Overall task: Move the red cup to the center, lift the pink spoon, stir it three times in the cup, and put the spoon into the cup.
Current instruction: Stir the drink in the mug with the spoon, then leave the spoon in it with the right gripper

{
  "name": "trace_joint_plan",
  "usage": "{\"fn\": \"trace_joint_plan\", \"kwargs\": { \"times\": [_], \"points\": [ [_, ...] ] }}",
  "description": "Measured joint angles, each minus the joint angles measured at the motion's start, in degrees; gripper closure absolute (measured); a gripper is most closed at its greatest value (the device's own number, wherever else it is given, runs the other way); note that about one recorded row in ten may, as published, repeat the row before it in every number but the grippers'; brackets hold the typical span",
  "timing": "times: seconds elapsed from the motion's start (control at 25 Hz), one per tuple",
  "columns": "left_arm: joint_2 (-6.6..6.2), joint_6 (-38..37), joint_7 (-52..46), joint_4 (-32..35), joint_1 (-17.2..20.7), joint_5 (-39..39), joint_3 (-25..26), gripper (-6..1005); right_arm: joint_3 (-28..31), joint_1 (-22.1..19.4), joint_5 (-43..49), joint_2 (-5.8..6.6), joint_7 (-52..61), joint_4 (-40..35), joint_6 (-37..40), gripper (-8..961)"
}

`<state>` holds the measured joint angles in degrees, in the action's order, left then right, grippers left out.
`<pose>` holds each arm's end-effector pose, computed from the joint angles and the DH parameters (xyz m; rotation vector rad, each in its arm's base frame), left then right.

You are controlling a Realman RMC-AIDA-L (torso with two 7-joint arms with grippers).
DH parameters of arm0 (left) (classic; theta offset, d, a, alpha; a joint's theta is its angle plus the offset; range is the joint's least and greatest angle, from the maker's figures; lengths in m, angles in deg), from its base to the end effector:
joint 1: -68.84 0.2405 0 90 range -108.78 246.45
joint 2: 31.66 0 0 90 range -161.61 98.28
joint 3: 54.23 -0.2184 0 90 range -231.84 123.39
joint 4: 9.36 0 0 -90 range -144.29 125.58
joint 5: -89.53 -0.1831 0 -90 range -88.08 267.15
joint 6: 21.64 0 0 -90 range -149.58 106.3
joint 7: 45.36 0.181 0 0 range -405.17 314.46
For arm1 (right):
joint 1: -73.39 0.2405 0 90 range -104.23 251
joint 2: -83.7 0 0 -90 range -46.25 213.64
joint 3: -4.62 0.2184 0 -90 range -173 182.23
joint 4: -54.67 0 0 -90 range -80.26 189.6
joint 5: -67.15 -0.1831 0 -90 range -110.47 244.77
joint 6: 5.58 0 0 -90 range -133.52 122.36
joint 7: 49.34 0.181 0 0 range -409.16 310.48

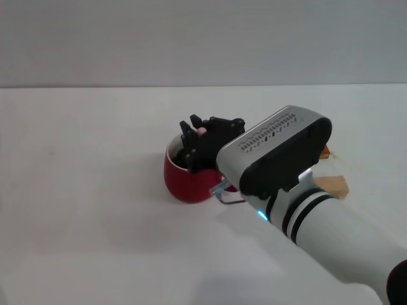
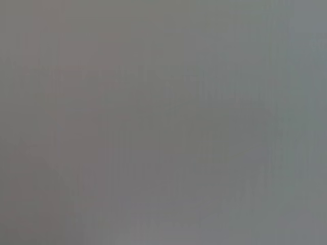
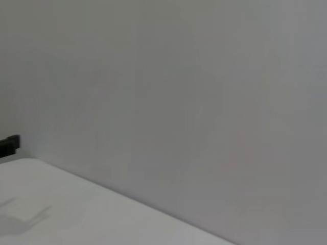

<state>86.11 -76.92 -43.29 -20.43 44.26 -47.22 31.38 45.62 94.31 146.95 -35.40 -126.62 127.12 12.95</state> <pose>-0.3527 0.3467 0.0966 -1.1395 -0.7061 -0.4703 0.0817 0.3124 -0.1110 -2.1859 0.4433 0.5371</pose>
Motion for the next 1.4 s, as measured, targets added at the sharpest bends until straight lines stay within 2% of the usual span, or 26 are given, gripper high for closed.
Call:
{"fn": "trace_joint_plan", "kwargs": {
  "times": [0.2,0.56,0.68,0.96,1.32,1.4],
  "points": [
    [0.0,0.0,0.0,0.0,0.1,0.0,0.0,155,0.6,-1.2,0.0,0.24,-0.3,0.7,0.7,821],
    [0.0,0.0,0.2,0.0,0.1,0.0,-0.1,155,-0.2,-7.9,0.7,0.42,-2.9,5.2,1.4,821],
    [-0.01,0.0,0.3,0.0,0.1,0.0,-0.2,155,-1.0,-8.7,0.6,0.38,-3.2,5.8,1.2,821],
    [-0.09,-0.3,0.3,0.0,0.1,0.0,-0.1,155,-3.0,-7.1,-0.3,0.25,-2.9,5.2,0.8,821],
    [-0.09,-0.2,0.2,0.0,0.1,0.0,0.0,155,-1.5,0.1,-2.9,0.05,-2.8,0.1,1.6,821],
    [-0.09,-0.2,0.2,0.0,0.0,0.0,0.0,155,-1.1,0.4,-2.9,0.03,-2.8,-0.3,1.7,821]
  ]
}}
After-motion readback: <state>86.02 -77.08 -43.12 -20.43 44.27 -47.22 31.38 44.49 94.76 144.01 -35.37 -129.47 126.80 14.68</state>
